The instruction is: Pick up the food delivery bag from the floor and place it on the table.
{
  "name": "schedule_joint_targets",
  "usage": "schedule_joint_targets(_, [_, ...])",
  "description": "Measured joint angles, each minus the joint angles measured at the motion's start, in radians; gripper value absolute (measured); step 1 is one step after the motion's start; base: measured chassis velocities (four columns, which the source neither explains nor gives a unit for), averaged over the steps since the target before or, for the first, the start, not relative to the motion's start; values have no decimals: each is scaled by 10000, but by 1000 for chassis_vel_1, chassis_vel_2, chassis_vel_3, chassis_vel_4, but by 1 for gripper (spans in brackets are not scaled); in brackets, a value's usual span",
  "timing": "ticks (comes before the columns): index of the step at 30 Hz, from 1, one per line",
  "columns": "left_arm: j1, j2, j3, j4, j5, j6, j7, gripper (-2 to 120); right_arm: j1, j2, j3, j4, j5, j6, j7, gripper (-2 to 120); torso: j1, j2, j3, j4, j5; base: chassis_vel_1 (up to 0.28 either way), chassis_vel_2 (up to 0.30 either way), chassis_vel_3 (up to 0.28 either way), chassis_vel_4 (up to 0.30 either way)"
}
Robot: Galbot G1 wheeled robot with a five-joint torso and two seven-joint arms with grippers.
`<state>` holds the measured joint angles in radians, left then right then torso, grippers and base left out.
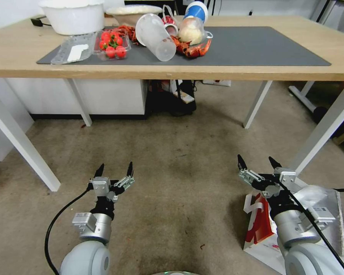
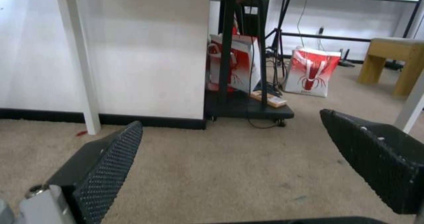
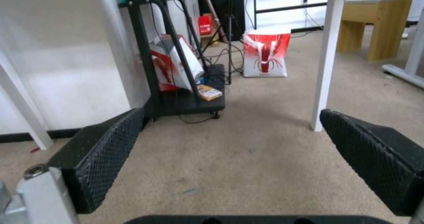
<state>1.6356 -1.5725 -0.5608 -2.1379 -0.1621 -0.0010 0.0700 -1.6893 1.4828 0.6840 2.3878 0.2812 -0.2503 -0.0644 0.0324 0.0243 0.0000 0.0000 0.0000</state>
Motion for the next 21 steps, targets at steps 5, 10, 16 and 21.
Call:
schedule_joint_targets(5, [-39,16,0,35,24,-49,13,100,-48,-94,52,-4,-1,-16,20,100,1,26,0,0,0,0,0,0,0])
schedule_joint_targets(10, [-51,26,5,56,31,-63,17,100,-158,-389,261,51,158,-163,111,100,2,40,0,0,0,0,0,0,0])
schedule_joint_targets(16, [-81,40,-19,79,31,-73,30,100,-476,-1069,668,48,366,-336,354,100,7,58,0,-1,0,0,0,0,0])
schedule_joint_targets(21, [123,-54,-172,9,33,-210,24,100,-627,-2033,936,-276,544,-673,898,100,10,69,-1,0,2,0,0,0,0])
